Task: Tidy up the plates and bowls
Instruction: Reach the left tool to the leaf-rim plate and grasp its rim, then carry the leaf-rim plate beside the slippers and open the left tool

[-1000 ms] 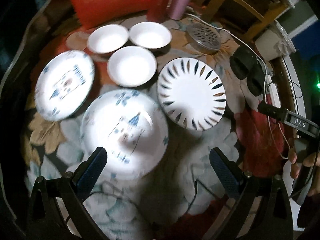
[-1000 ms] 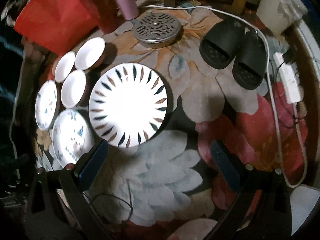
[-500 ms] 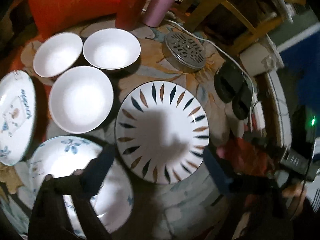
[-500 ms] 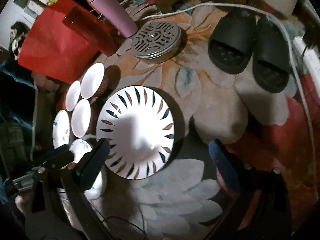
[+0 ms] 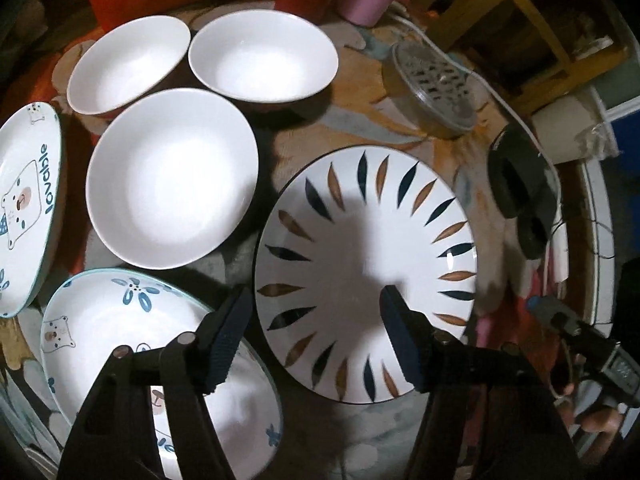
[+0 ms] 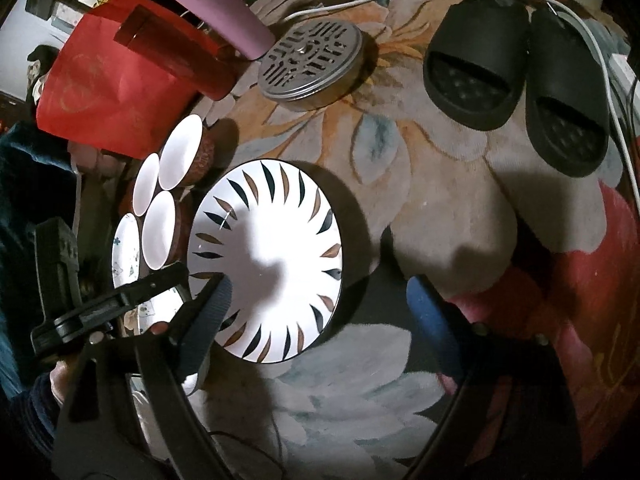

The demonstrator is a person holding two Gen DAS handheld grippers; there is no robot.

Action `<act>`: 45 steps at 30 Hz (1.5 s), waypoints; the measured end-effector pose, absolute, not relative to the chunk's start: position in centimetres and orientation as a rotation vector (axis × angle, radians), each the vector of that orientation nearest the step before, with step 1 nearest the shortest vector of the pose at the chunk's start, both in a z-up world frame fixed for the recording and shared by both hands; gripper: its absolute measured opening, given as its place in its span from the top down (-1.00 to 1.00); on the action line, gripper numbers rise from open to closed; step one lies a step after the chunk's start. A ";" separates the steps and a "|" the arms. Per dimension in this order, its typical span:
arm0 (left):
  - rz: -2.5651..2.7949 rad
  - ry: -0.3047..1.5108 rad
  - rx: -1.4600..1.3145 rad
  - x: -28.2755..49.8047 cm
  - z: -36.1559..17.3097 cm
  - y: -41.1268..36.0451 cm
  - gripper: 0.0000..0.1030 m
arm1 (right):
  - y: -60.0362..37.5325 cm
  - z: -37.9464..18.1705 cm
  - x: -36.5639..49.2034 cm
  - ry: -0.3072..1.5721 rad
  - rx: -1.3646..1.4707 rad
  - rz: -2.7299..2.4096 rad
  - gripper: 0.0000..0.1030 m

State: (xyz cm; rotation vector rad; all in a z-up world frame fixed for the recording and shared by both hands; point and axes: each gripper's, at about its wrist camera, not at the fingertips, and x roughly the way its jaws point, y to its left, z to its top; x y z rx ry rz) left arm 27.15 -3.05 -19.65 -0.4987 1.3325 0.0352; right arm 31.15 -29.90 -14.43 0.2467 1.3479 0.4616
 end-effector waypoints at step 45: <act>-0.043 1.328 -0.194 26.5 -20.3 -6.5 0.65 | -30.0 -19.3 30.9 1.413 0.130 0.509 0.71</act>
